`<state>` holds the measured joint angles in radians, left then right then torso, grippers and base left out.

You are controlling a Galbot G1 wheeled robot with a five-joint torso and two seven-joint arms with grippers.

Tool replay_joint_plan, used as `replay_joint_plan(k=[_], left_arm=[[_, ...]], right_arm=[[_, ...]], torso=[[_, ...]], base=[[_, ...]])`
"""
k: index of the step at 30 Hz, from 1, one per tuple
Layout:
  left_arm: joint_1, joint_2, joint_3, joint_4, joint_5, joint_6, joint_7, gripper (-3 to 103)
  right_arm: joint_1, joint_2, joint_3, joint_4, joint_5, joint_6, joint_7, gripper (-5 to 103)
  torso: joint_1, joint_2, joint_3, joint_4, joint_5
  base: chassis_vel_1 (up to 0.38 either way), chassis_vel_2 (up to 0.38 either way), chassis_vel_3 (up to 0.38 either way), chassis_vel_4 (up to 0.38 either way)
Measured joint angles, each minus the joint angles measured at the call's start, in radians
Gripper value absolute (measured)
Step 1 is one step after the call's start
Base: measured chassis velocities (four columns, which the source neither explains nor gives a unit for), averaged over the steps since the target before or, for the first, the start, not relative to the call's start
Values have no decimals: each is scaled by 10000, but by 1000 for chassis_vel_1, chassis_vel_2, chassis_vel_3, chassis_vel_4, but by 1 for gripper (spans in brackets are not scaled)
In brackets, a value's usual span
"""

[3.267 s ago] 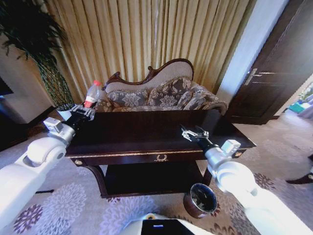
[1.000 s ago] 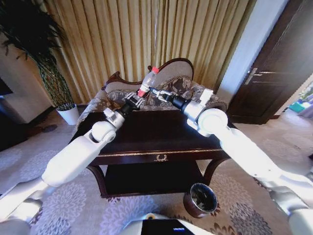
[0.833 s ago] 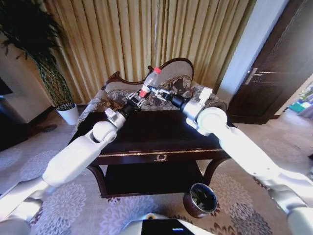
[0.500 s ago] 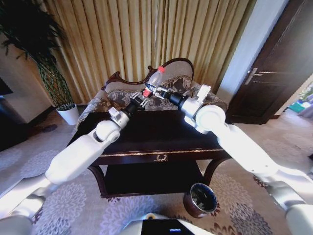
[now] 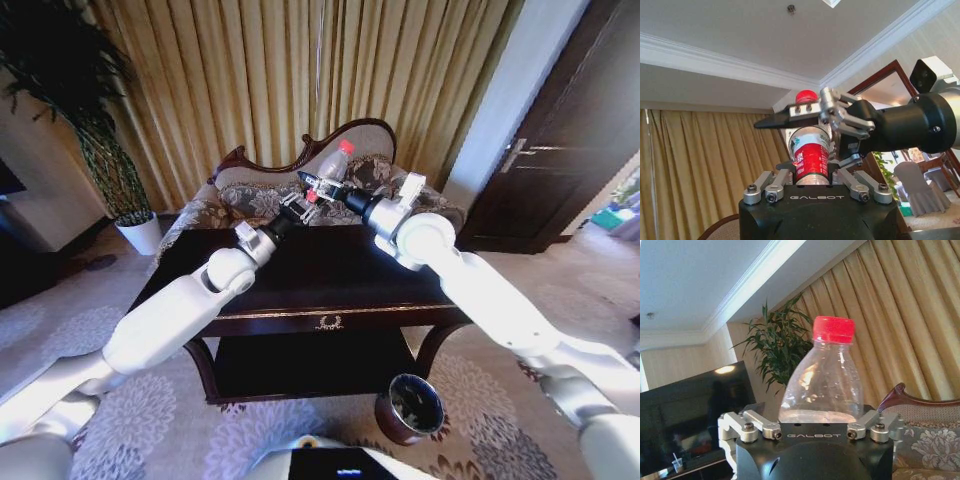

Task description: Move to the front of the table and place the trash on the table into the trash bin.

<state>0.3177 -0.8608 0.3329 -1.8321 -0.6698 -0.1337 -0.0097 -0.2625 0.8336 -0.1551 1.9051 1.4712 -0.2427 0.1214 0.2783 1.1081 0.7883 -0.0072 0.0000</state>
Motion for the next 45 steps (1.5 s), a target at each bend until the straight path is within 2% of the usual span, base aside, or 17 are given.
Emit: replay_joint_plan(k=[2, 4, 6, 14, 16, 17, 20, 21, 23, 25, 26, 27, 30, 32, 34, 40, 45], left_arm=[[11, 59, -24, 4, -7, -30, 0, 29], [17, 80, -36, 6, -10, -49, -2, 29], [36, 103, -54, 10, -16, -58, -13, 29], [54, 73, -20, 8, -19, -6, -141, 26], [41, 19, 32, 4, -19, 72, -169, 36], [41, 19, 32, 4, -19, 72, -169, 36], [35, -66, 99, 15, -16, 136, -166, 53], [35, -66, 99, 15, -16, 136, -166, 53], [66, -85, 122, -5, -14, 190, -170, 63], [91, -76, 129, -10, -14, 239, -183, 68], [135, -56, 133, -70, -12, 268, -151, 74], [135, -56, 133, -70, -12, 268, -151, 74], [191, 18, 132, -182, -14, 319, -151, 90], [203, 33, 122, -209, -15, 341, -161, 90], [254, 74, 49, -286, -23, 387, -286, 98], [365, 207, -121, -391, -107, 520, -587, 100], [771, 593, -962, -307, -138, 1098, -1020, 100]], right_arm=[[11, 32, -31, -39, -48, 7, 23, 82], [27, 48, -48, -53, -64, 13, 31, 82], [66, 84, -83, -82, -75, 16, 38, 71], [94, 34, -112, -87, -70, 13, 41, 58], [35, -31, -74, -73, -73, 14, 43, 48], [35, -31, -74, -73, -73, 14, 43, 48], [-93, -117, 13, 17, -74, 15, 43, 39], [-93, -117, 13, 17, -74, 15, 43, 39], [-200, -184, 84, 109, -67, 14, 36, 33], [-230, -204, 121, 129, -64, 16, 33, 33], [-275, -236, 183, 137, -62, 19, 31, 26], [-275, -236, 183, 137, -62, 19, 31, 26], [-289, -264, 264, 128, -61, 27, 56, 25], [-288, -264, 284, 109, -60, 29, 88, 25], [-291, -259, 346, 47, -59, 34, 245, 25], [-453, -348, 485, -26, -91, 39, 532, 25], [-1231, -880, 1078, -54, -833, -66, 1218, 25]], torso=[[0, 0, 0, 0, 0], [0, 0, 0, 0, 0], [-1, 0, 0, 1, -1], [0, 0, 0, 0, 0], [-1, 0, 0, 0, 0], [-1, 0, 0, 0, 0], [0, 1, 0, -1, 0], [0, 1, 0, -1, 0], [0, 1, 0, -1, 0], [0, 0, 0, -1, 1], [-1, 0, -1, 0, 0], [-1, 0, -1, 0, 0], [0, 0, -1, 0, 0], [-1, 0, 0, 0, 0], [0, 1, 0, 0, 0], [0, 0, -1, 2, -1], [0, 0, -1, -1, 1]], base=[[0, 0, 0, 0], [0, 0, 0, 0], [0, 0, 0, 0], [0, 0, 0, 0], [0, 0, 0, 0], [0, 0, 0, 0], [0, 0, 0, 0], [0, 0, 0, 0], [0, 0, 0, 0], [0, 0, 0, 0], [0, 0, 0, 0], [0, 0, 0, 0], [0, 0, 0, 0], [0, 0, 0, 0], [0, 0, 0, 0], [0, 0, 0, 0], [0, 0, 0, 0]])
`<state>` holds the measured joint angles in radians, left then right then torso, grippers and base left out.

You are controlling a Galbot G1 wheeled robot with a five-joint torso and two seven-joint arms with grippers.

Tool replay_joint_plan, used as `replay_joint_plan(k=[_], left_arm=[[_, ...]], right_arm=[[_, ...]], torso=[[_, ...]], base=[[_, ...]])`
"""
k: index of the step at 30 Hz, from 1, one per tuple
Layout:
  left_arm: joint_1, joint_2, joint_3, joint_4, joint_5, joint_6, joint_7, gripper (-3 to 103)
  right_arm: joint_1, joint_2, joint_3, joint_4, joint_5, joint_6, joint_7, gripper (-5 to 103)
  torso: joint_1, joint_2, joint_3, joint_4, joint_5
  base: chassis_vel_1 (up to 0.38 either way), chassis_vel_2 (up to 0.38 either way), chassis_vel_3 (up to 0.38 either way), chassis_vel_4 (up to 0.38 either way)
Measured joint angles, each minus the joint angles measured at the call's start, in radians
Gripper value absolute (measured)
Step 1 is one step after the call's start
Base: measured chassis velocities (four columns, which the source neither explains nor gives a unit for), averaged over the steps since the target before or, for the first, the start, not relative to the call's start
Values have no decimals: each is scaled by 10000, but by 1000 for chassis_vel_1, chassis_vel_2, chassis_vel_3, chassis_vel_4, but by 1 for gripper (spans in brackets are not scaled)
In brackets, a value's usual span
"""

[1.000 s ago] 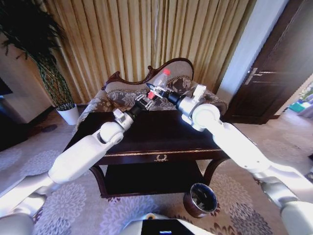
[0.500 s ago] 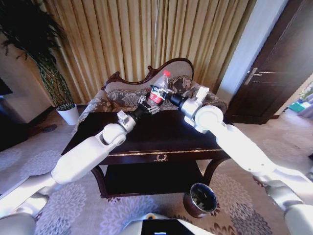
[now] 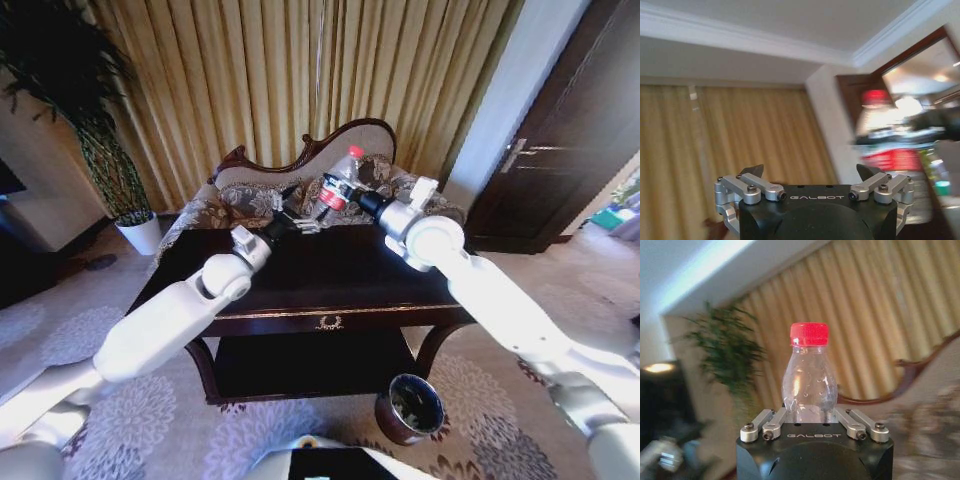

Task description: Move to the front of the table and place the trash on the table into the trash bin.

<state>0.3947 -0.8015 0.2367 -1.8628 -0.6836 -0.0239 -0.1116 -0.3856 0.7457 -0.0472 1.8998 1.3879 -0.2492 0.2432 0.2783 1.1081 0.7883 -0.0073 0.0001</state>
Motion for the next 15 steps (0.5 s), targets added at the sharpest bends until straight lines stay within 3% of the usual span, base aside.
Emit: replay_joint_plan(k=[7, 9, 10, 15], left_arm=[[747, 384, -1507, 28, -232, 854, -965, 100], [1607, 740, -2615, -71, -402, 1215, -1221, 100], [1607, 740, -2615, -71, -402, 1215, -1221, 100], [3488, 1625, -4433, -330, -776, 1393, -1822, 100]], right_arm=[[-513, -683, 455, 171, -1034, -282, 923, 25], [-928, -1066, 777, 188, -1724, -336, 1209, 25], [-928, -1066, 777, 188, -1724, -336, 1209, 25], [-1937, -1795, 1522, 346, -2790, -355, 1520, 25]], torso=[[0, 0, 0, 0, -2], [0, 1, 0, 0, 0], [0, 1, 0, 0, 0], [-1, 1, -1, 7, -5]], base=[[0, 0, 0, 0], [0, 0, 0, 0], [0, 0, 0, 0], [0, 0, 0, 0]])
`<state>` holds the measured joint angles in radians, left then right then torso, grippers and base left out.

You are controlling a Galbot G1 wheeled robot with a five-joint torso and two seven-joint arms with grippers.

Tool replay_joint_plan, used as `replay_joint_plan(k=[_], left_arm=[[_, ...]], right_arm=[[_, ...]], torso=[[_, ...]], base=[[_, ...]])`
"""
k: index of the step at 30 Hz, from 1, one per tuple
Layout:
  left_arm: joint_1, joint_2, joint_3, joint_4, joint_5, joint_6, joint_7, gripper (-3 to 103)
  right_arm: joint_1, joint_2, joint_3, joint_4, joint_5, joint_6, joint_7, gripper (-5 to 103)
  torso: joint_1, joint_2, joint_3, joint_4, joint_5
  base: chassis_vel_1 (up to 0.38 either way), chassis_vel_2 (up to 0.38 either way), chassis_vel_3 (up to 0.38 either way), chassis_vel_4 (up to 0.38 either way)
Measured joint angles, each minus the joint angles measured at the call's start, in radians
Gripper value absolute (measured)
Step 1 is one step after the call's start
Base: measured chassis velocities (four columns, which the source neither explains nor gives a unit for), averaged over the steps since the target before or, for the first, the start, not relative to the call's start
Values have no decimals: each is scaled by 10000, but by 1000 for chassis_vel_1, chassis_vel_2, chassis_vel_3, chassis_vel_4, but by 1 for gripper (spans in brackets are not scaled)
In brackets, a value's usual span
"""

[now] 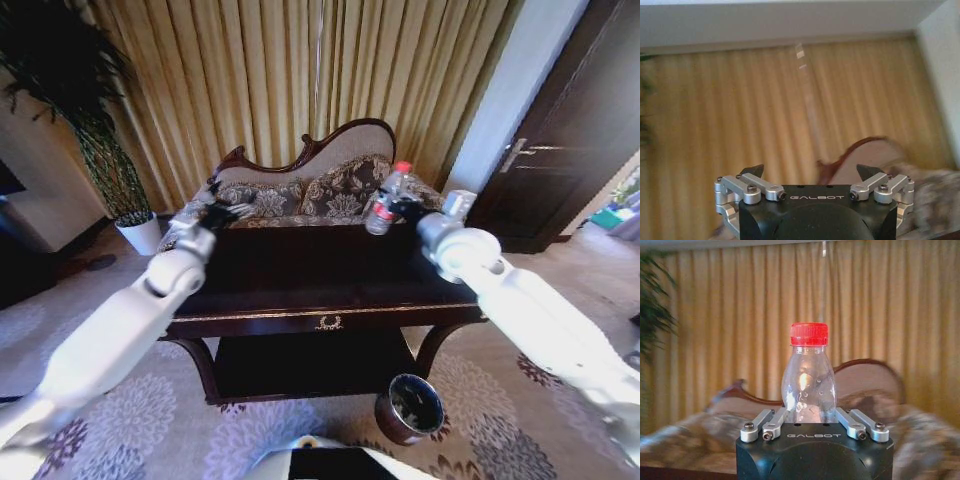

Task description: Move to the front of the table and place the trash on the table into the trash bin.

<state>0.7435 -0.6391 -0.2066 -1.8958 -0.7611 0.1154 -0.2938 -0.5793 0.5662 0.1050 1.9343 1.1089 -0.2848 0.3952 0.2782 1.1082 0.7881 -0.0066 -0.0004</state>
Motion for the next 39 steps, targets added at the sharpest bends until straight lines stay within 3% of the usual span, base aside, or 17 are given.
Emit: replay_joint_plan(k=[2, 4, 12, 15, 16, 18, 19, 21, 22, 24, 29, 39], left_arm=[[107, 55, -150, -10, -54, 8, -37, 100], [604, 331, -1231, 129, -412, 52, -267, 100], [1468, 546, -2890, 674, -1057, 338, -454, 100], [2613, 604, -4117, 745, -1132, 528, -447, 100], [2613, 604, -4117, 745, -1132, 528, -447, 100], [3796, 510, -5174, 519, -1137, 678, -295, 100], [3796, 510, -5174, 519, -1137, 678, -295, 100], [4942, 235, -6283, 106, -1144, 809, -214, 100], [4942, 235, -6283, 106, -1144, 809, -214, 100], [6033, -99, -7226, -420, -1177, 865, -174, 100], [6734, -370, -7750, -886, -1159, 869, -169, 100], [7182, -452, -7753, -1675, -1102, 868, -276, 100]], right_arm=[[-150, -73, 103, 14, -126, 0, 58, 25], [-1139, -326, 790, 104, -781, 58, 368, 25], [-3269, -458, 2746, 337, -1261, 192, 600, 25], [-3955, -434, 3651, 297, -1353, 194, 937, 25], [-3955, -434, 3651, 297, -1353, 194, 937, 25], [-4389, -418, 4034, 314, -1554, 194, 989, 25], [-4389, -418, 4034, 314, -1554, 194, 989, 25], [-5016, -331, 4460, 532, -1785, 209, 993, 25], [-5016, -331, 4460, 532, -1785, 209, 993, 25], [-5722, -193, 4968, 896, -1856, 217, 1006, 25], [-6800, 113, 5809, 1360, -2181, 218, 1005, 25], [-8599, 693, 6894, 2590, -2567, 103, 933, 25]], torso=[[0, 1, 0, -1, -1], [-1, 1, -1, -6, 6], [0, 1, 0, -8, 1], [-1, 1, -1, -6, 1], [-1, 1, -1, -6, 1], [0, 0, 1, -6, 3], [0, 0, 1, -6, 3], [0, 0, 1, -2, 5], [0, 0, 1, -2, 5], [0, 2, 0, -1, 2], [-1, 1, 0, -7, 5], [0, 1, 0, -6, 5]], base=[[0, 0, 0, 0], [0, 0, 0, 0], [0, 0, 0, 0], [0, 0, 0, 0], [0, 0, 0, 0], [0, 0, 0, 0], [0, 0, 0, 0], [0, 0, 0, 0], [0, 0, 0, 0], [0, 0, 0, 0], [0, 0, 0, 0], [0, 0, 0, 0]])
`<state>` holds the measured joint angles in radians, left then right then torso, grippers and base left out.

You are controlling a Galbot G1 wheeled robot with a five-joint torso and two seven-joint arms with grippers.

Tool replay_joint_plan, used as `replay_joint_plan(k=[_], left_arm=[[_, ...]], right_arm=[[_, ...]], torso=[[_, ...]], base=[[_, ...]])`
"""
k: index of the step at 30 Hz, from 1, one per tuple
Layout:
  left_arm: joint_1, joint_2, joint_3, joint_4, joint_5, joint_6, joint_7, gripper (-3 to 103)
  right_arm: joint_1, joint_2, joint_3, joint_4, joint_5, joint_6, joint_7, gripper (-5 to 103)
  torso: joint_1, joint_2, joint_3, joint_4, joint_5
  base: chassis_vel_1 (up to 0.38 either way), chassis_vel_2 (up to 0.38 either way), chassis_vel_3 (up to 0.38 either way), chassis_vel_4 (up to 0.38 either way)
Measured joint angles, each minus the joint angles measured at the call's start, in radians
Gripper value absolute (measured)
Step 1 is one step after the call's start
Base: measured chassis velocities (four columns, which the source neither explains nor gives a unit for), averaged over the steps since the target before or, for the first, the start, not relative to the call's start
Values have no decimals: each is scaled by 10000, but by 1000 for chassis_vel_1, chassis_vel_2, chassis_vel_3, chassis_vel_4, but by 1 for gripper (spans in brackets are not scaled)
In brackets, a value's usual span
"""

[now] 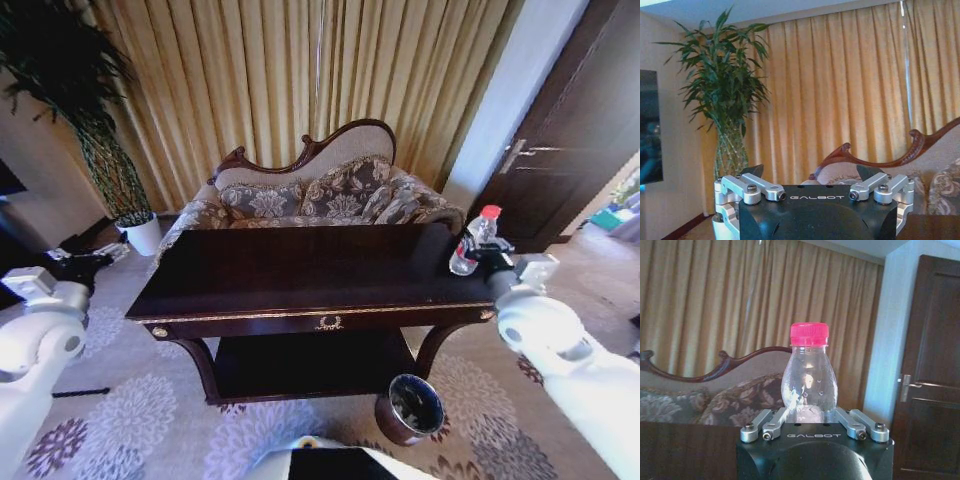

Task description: Move to the front of the table and place the trash on the table into the trash bin.

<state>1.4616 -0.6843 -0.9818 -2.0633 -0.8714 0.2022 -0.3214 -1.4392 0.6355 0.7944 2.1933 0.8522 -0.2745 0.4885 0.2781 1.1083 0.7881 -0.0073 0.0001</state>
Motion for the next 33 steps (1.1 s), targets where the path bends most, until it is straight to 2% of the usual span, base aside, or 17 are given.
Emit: replay_joint_plan(k=[11, 33], left_arm=[[328, 18, 51, -434, 7, -5, -115, 100], [423, 104, -70, -534, 0, -45, -142, 100]], right_arm=[[-621, 96, 374, 609, 4, -74, -13, 25], [-870, 258, 194, 1010, -199, -76, -23, 25]], torso=[[0, -1, 1, 1, -1], [1, -1, 1, 0, -1]], base=[[0, 0, 0, 0], [4, -4, -7, 6]])
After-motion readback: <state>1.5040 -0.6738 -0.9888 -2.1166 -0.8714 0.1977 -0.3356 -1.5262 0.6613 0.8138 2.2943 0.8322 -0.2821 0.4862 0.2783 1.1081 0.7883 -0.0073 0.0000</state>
